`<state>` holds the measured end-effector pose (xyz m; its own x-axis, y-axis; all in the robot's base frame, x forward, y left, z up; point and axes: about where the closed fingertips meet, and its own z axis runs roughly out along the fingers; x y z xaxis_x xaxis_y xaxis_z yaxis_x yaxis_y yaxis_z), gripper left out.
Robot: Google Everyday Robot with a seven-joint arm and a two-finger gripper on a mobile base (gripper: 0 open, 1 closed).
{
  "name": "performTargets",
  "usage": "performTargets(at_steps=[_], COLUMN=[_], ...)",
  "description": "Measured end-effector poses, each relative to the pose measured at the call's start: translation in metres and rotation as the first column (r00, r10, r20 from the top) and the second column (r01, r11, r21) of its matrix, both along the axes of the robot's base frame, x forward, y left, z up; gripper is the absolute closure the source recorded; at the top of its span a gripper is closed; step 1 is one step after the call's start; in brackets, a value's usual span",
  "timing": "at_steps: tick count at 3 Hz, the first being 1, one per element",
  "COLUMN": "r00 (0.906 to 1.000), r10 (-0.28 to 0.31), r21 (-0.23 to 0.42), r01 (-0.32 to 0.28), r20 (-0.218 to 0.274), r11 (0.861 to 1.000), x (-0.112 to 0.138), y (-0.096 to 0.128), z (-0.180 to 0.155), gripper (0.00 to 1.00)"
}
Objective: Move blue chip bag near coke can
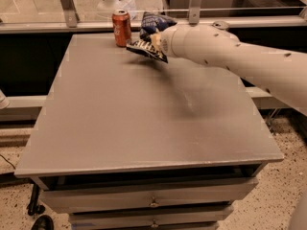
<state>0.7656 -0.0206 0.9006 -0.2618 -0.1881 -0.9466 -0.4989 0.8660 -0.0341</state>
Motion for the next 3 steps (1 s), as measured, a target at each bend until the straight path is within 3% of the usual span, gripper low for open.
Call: performTargets(at_steps=[2, 3], r00=[0.9999, 0.9997], r10=[0.007, 0.006], r21=[0.026, 0.024], r01=[-0.007, -0.005], r20=[-0.012, -0.025], r11=[1.000, 1.000], x=[0.031, 0.039], y=[0.020, 0.025], z=[-0.015, -0.021], gripper=[1.00, 0.82])
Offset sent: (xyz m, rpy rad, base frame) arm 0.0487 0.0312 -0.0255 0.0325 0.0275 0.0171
